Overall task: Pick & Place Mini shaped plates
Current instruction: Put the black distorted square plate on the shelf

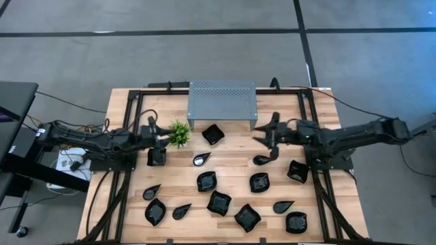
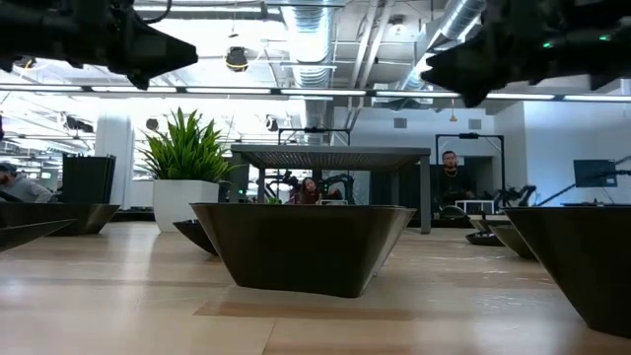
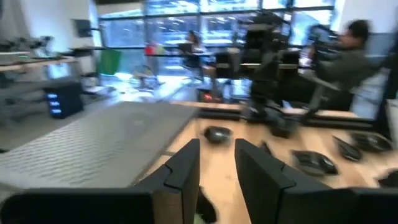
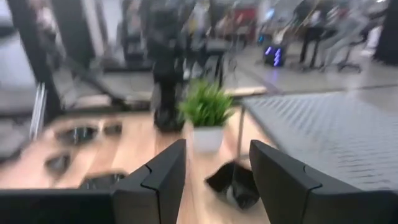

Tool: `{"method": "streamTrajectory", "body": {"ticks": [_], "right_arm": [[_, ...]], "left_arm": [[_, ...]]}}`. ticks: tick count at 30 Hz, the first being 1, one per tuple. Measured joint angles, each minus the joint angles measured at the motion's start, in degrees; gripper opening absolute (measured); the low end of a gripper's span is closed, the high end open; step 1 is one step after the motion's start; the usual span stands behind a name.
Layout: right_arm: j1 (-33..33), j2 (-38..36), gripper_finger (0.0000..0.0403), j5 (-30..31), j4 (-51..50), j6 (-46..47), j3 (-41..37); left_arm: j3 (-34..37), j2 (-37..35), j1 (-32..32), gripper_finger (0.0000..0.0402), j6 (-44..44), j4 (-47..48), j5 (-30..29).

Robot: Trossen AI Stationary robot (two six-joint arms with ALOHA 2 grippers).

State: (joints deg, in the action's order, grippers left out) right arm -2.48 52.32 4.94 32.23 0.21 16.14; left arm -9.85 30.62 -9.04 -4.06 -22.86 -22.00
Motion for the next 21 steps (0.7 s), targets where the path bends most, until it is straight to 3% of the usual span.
{"method": "streamTrajectory", "body": {"ticks": [3, 11, 21], "right_arm": [[0.2, 9.9, 0.0173, -0.4, -0.3, -3.4, 5.6], [0.3, 34.9, 0.0173, -2.4, -6.1, -4.4, 22.8], [-0.7, 52.0, 0.0173, -2.0, -21.6, -12.5, 40.3]], "left_arm": [[-0.3, 4.0, 0.2, 0.0107, -0.6, -5.4, 0.2], [-2.5, 7.1, -0.3, 0.0138, -4.5, -5.6, 0.2], [-2.6, 6.9, -0.3, 0.0143, -4.7, -5.7, 0.2]]}}
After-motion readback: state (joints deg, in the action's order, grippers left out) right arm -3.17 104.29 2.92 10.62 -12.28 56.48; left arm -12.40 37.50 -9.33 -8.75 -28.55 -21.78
